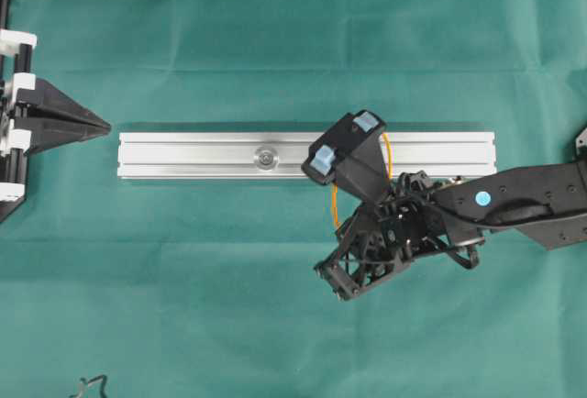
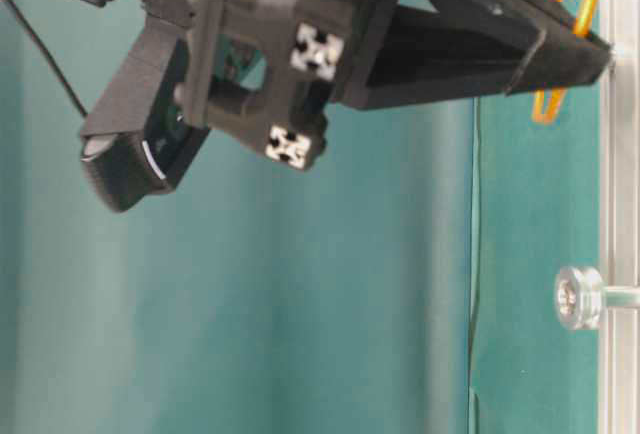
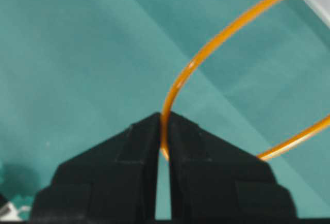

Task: Hook the rubber onto the shaft.
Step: 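Swing the right gripper around the bolt, looping the band over it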

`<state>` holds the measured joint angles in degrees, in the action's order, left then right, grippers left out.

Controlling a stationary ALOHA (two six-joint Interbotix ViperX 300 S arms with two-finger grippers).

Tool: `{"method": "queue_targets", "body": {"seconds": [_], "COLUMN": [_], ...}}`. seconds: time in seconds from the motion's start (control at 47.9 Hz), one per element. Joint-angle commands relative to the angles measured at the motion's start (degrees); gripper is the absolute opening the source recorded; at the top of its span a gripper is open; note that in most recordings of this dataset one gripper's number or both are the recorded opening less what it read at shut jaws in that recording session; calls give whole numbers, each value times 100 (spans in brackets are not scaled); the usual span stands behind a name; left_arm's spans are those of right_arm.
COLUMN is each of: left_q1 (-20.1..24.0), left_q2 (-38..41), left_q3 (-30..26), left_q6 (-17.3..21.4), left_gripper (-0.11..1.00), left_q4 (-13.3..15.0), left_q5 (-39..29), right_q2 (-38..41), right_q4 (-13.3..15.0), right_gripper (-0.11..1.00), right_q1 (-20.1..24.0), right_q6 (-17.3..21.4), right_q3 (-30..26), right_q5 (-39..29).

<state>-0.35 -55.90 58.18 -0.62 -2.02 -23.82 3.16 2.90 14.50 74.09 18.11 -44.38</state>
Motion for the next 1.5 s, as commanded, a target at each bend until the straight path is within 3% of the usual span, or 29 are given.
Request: {"method": "queue_targets", "body": {"seconds": [0.0, 0.459, 0.981, 1.482], "left_q1": [-9, -9, -9, -9], "left_q2": [44, 35, 35, 35], "left_q3": [-193, -193, -193, -193], "left_q6": [-9, -9, -9, -9], "left_gripper": [0, 0, 0, 0], "left_q4": [9, 9, 0, 9], "left_q5": [26, 35, 35, 35], "right_q2": [-79, 70, 396, 809], "right_q4": [70, 132, 563, 712], "right_gripper": [7, 7, 7, 7], "right_q1": [18, -35, -413, -589], "right_q6": [105, 132, 105, -62], "right_q3": [-158, -413, -923, -1477], "right_q5": [-35, -35, -18, 0]}}
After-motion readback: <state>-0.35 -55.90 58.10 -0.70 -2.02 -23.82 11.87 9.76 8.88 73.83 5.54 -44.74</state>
